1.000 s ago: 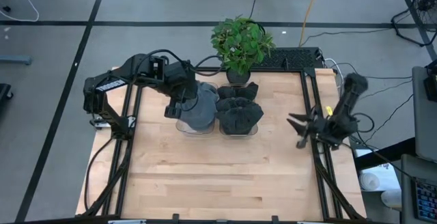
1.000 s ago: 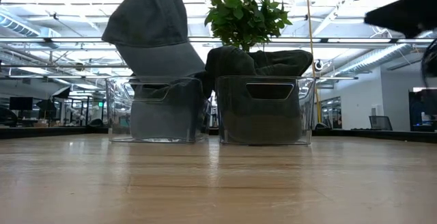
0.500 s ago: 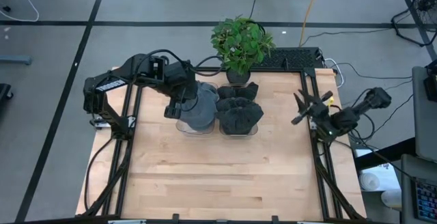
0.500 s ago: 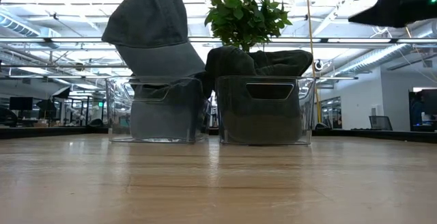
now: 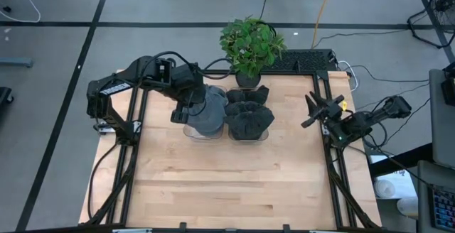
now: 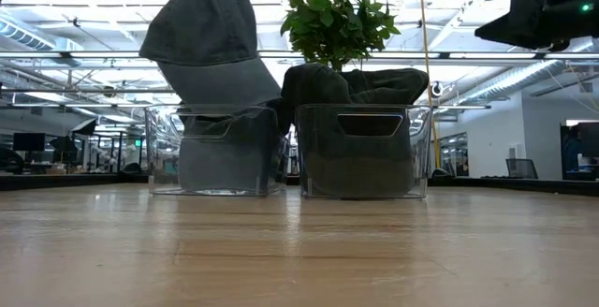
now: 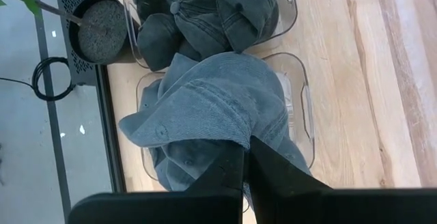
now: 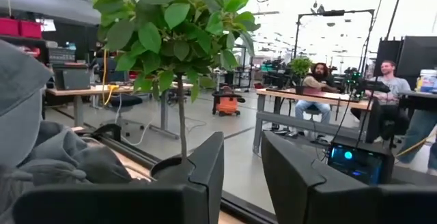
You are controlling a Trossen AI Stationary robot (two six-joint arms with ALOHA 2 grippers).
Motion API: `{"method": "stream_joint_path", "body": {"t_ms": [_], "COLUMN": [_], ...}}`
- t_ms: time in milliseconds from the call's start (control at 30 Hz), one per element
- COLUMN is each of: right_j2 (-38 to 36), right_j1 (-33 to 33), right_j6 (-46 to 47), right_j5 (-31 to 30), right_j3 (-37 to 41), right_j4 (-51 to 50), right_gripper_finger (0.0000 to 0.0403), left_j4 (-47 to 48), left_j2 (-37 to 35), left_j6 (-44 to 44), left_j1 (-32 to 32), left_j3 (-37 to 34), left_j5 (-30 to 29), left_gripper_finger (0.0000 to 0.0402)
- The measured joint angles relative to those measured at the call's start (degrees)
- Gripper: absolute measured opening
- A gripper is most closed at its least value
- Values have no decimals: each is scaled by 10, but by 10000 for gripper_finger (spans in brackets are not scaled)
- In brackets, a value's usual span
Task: Pick & Place hat
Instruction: Put the blue cap into the left transparent bin
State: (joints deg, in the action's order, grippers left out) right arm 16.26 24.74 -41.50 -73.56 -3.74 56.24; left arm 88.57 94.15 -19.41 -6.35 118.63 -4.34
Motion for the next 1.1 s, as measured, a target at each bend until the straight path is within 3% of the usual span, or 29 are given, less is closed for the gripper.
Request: {"method": "stream_joint_path", "body": {"t_ms": [233,400,600,733,833,1033,1100], "right_j2": [0,-1,-1,-2,-1,-1,1], "right_j1": [1,11,27,27,27,27,27], "right_j6": [23,154,204,293,385,619,672], "right_j5": [0,-20,202,303,351,415,447], "right_j3": [8,9,9,10,10,10,8], "right_j4": [-10,-50,-95,-125,-222,-519,-554], "right_gripper_finger": [89,89,89,89,89,89,89], "left_j4": [8,15,15,15,14,14,14], "left_j2": [-1,-1,-1,-1,-1,-2,-1], "left_j6": [0,3,11,3,4,6,4], "left_j1": [0,0,0,0,0,-15,-19], "left_j3": [0,0,8,35,58,86,86], "left_j5": [-1,-2,-1,-1,-1,-2,-2], "left_gripper_finger": [3,3,3,3,3,3,3]}}
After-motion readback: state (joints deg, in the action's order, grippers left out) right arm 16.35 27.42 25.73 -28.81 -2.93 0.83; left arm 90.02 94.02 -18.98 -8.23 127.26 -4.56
